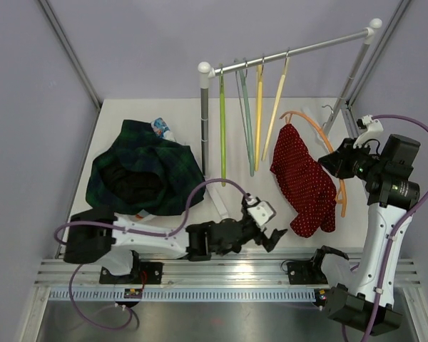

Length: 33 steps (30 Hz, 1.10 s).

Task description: Remove the skirt from the hanger

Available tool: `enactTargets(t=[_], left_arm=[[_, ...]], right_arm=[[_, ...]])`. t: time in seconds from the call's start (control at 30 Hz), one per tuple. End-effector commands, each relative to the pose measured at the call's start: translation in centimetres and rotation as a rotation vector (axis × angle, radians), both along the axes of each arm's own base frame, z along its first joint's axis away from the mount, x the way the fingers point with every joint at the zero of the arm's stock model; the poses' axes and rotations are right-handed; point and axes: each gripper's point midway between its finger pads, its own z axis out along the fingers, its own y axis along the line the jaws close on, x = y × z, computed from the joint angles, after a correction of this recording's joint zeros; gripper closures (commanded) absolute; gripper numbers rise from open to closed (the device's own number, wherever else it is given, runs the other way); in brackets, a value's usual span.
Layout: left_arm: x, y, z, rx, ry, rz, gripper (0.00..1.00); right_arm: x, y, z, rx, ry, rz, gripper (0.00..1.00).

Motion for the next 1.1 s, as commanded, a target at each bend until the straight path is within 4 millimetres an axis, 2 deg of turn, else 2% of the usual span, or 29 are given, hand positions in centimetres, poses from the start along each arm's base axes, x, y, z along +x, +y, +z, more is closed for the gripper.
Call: enactTargets(t=[0.0, 0.03, 0.07, 0.13, 0.17, 0.2, 0.23, 0.27, 0.33, 0.37, 0.47, 0.5, 0.57, 0.6, 0.73, 0.77, 0.8, 0.83, 0.87, 0.93, 0.97, 1.07], left_arm=[[-0.7, -5.4, 6.6, -0.272, 0.007, -0.048, 0.01], [-0.6, -6.4, 7.3, -0.292, 0.01, -0.053, 0.01], [-0.8, -7.5, 5.9, -0.266, 0.013, -0.068, 0.01], [-0.9, -8.7, 6.3, -0.282, 0.011, -0.084, 0.02], [-0.9, -9.4, 5.2, -0.256, 0.007, -0.088, 0.04], [-0.7, -9.8, 4.8, -0.244, 0.007, -0.089, 0.06], [-0.4, -10.5, 5.4, -0.253, 0.005, -0.084, 0.09], [-0.1, -11.0, 3.9, -0.211, 0.013, -0.08, 0.13], [0.4, -11.7, 3.7, -0.207, 0.021, -0.073, 0.18], [1.0, -11.8, 3.3, -0.198, 0.027, -0.062, 0.29], [1.8, -12.1, 2.4, -0.184, 0.033, -0.046, 0.44], [1.9, -12.2, 2.2, -0.183, 0.03, -0.045, 0.62], [2.2, -12.1, 2.2, -0.178, 0.021, -0.041, 0.76], [2.4, -12.1, 2.2, -0.174, 0.019, -0.036, 0.91], [2.8, -11.7, 3.1, -0.177, -0.01, -0.039, 1.0], [2.6, -11.2, 4.3, -0.188, -0.027, -0.048, 1.0], [2.5, -11.1, 3.8, -0.176, -0.025, -0.053, 1.0], [2.2, -10.3, 5.8, -0.197, -0.039, -0.062, 1.0], [1.8, -9.9, 6.5, -0.198, -0.048, -0.08, 1.0], [0.7, -8.7, 7.5, -0.166, -0.083, -0.103, 1.0], [0.3, -7.5, 9.7, -0.188, -0.106, -0.109, 1.0], [-0.8, -5.2, 10.5, -0.129, -0.164, -0.114, 1.0]], right_arm=[[-0.5, 1.2, 2.7, 0.015, -0.123, 0.043, 1.0], [-0.7, 1.3, 2.8, 0.017, -0.123, 0.047, 1.0], [-0.8, 1.4, 2.7, 0.018, -0.122, 0.049, 1.0], [-1.2, 1.6, 2.7, 0.021, -0.123, 0.056, 1.0], [-1.3, 1.7, 2.7, 0.023, -0.124, 0.06, 1.0], [-1.5, 1.9, 2.6, 0.027, -0.124, 0.063, 1.0], [-1.5, 1.9, 2.6, 0.031, -0.123, 0.065, 1.0], [-1.7, 2.1, 2.7, 0.036, -0.126, 0.072, 1.0], [-1.9, 2.3, 2.9, 0.039, -0.131, 0.076, 1.0], [-2.1, 2.5, 3.0, 0.042, -0.134, 0.083, 1.0], [-2.4, 2.6, 3.2, 0.04, -0.14, 0.087, 1.0], [-2.4, 2.6, 3.3, 0.039, -0.141, 0.089, 1.0], [-2.5, 2.7, 3.3, 0.036, -0.144, 0.09, 1.0], [-2.5, 2.6, 3.3, 0.035, -0.142, 0.087, 1.0], [-2.6, 2.6, 3.5, 0.03, -0.153, 0.086, 1.0], [-2.4, 2.2, 3.4, 0.009, -0.154, 0.065, 1.0], [-2.2, 1.8, 3.2, -0.003, -0.15, 0.041, 1.0], [-2.0, 1.2, 3.0, -0.034, -0.153, 0.02, 1.0], [-1.4, -0.2, 2.4, -0.081, -0.14, -0.042, 1.0], [-0.5, -1.7, 1.7, -0.142, -0.143, -0.092, 1.0], [0.0, -2.7, 1.2, -0.174, -0.135, -0.136, 1.0], [1.1, -4.3, 0.2, -0.214, -0.125, -0.187, 1.0]])
